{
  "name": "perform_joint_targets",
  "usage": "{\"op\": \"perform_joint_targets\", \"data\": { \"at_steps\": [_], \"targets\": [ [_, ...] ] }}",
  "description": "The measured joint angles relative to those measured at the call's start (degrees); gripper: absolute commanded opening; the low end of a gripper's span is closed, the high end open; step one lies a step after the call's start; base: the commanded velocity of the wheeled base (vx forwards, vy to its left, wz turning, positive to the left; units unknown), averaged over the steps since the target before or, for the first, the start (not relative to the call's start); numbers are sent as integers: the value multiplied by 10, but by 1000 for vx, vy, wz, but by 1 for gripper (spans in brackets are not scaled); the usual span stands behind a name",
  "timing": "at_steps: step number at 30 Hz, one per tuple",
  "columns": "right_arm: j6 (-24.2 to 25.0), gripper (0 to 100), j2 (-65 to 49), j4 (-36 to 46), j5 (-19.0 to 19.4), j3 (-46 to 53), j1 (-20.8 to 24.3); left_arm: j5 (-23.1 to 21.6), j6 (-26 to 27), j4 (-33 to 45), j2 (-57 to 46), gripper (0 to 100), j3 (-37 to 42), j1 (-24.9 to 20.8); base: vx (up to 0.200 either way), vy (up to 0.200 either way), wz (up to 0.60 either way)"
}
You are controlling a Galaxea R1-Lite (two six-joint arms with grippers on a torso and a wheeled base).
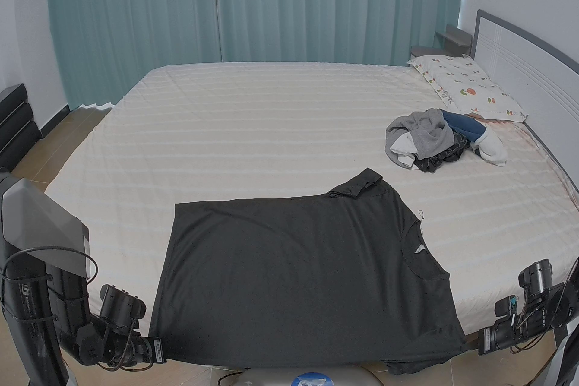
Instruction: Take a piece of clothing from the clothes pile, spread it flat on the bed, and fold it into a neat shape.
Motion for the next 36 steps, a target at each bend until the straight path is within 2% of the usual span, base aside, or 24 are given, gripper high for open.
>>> {"op": "perform_joint_targets", "data": {
  "at_steps": [5,10,15,19,27,36],
  "targets": [
    [-5,0,-12,3,-5,0,0,0,-1,4,-6,0,0,-5,0,0,0],
    [-2,0,-28,-6,-1,-2,-1,-9,-16,-79,-17,0,0,-3,0,0,0],
    [27,0,-48,-17,7,-33,-1,-12,-90,-126,-28,0,-11,2,0,0,0],
    [84,0,-59,-20,10,-80,1,-13,-140,-136,-32,0,-44,8,0,0,0],
    [132,0,-44,-22,12,-182,9,-15,-233,-140,-30,0,-122,23,0,0,0],
    [146,0,20,-26,9,-257,28,-8,-277,-141,7,0,-196,24,0,0,0]
  ]
}}
